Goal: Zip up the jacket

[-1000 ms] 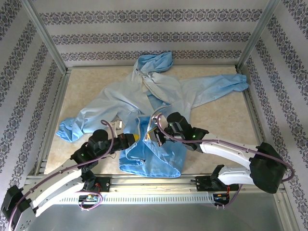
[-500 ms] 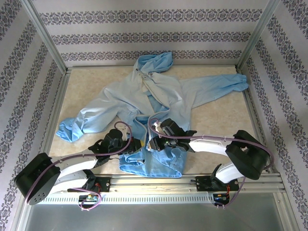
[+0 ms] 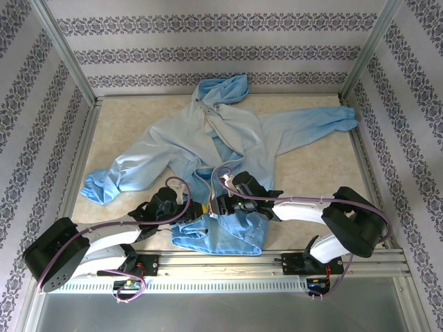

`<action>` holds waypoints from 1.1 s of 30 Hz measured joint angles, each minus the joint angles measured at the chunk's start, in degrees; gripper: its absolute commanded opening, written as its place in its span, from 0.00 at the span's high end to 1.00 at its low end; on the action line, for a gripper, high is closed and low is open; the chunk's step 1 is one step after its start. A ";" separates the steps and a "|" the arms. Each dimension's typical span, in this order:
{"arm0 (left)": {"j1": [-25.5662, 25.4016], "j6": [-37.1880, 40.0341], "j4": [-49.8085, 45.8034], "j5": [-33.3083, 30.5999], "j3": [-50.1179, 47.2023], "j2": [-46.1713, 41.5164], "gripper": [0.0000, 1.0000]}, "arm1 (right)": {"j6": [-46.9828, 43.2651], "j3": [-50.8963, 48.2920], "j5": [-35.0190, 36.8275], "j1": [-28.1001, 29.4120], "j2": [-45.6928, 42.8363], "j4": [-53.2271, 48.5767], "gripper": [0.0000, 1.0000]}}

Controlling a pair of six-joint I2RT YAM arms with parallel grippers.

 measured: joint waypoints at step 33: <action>0.87 2.08 -4.79 2.08 4.79 -10.47 1.00 | -11.50 -0.52 2.82 1.18 -14.14 -4.39 1.00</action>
